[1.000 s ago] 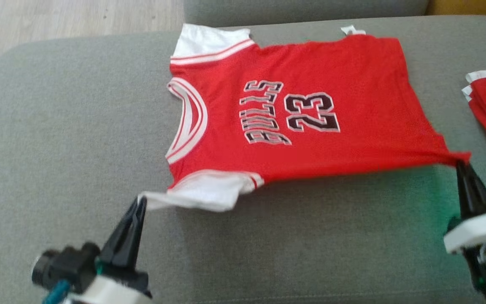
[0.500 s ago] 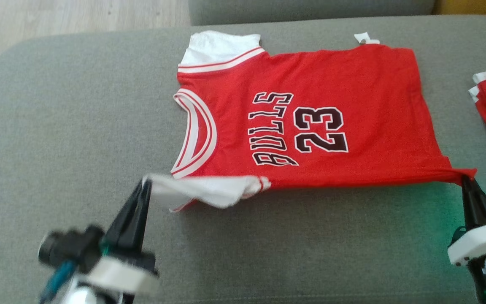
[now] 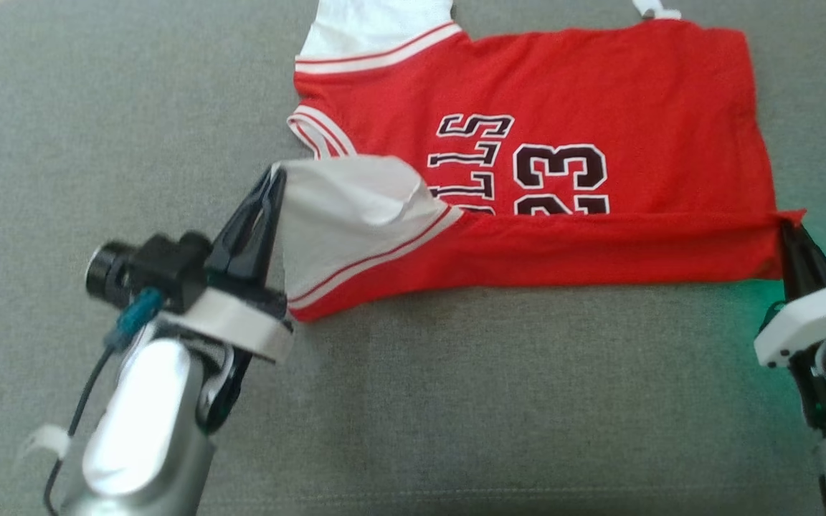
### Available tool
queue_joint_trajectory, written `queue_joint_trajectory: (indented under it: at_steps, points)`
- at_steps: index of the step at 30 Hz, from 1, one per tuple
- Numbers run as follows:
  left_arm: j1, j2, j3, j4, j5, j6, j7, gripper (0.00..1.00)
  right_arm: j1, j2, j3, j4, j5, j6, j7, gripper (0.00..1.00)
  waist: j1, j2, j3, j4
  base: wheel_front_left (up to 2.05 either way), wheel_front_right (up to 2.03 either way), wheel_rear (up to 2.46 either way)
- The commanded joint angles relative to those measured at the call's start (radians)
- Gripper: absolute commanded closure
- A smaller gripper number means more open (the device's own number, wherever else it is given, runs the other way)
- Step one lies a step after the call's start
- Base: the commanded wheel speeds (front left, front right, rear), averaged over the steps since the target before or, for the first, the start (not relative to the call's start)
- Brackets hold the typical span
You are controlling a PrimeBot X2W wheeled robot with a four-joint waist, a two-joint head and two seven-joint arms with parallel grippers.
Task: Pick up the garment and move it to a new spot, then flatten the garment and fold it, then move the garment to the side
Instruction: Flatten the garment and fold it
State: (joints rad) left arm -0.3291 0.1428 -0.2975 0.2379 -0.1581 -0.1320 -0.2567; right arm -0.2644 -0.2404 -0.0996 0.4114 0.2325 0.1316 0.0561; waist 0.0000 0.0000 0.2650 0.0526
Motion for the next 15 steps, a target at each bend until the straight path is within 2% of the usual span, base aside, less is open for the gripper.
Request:
queue_joint_trajectory:
  at_steps: [1, 10, 11, 12, 13, 14, 15]
  points:
    - [-0.055, 0.022, 0.023, -0.011, 0.010, 0.001, -0.005, 1.00, -0.033, -0.031, 0.024, -0.019, -0.009, -0.001, 0.000, 0.98, 0.0000, 0.0000, 0.016, 0.002, 0.00, 0.00, 0.00]
    - [-0.124, 0.027, 0.006, 0.039, 0.021, 0.001, -0.005, 1.00, -0.091, -0.041, 0.050, 0.015, -0.013, -0.001, -0.028, 1.00, 0.0000, 0.0000, 0.040, -0.004, 0.00, 0.00, 0.00]
    - [-0.128, 0.027, 0.006, 0.042, 0.024, 0.001, -0.005, 1.00, -0.097, -0.041, 0.054, 0.019, -0.012, -0.001, -0.032, 0.95, 0.0000, 0.0000, 0.042, -0.004, 0.00, 0.00, 0.00]
    - [-0.130, 0.027, 0.008, 0.044, 0.026, 0.001, -0.005, 1.00, -0.102, -0.040, 0.058, 0.023, -0.011, -0.001, -0.038, 0.77, 0.0000, 0.0000, 0.045, -0.003, 0.00, 0.00, 0.00]
    - [-0.132, 0.025, 0.011, 0.047, 0.029, 0.001, -0.005, 0.98, -0.108, -0.040, 0.059, 0.028, -0.010, -0.001, -0.045, 0.37, 0.0000, 0.0000, 0.047, -0.003, 0.00, 0.00, 0.00]
    - [-0.133, 0.023, 0.017, 0.051, 0.030, 0.001, -0.005, 0.56, -0.112, -0.040, 0.062, 0.031, -0.009, -0.001, -0.056, 0.00, 0.0000, 0.0000, 0.048, -0.002, 0.00, 0.00, 0.00]
    - [-0.133, 0.021, 0.024, 0.054, 0.034, 0.002, -0.005, 0.00, -0.116, -0.039, 0.059, 0.034, -0.009, -0.001, -0.069, 0.00, 0.0000, 0.0000, 0.049, -0.001, 0.00, 0.00, 0.00]
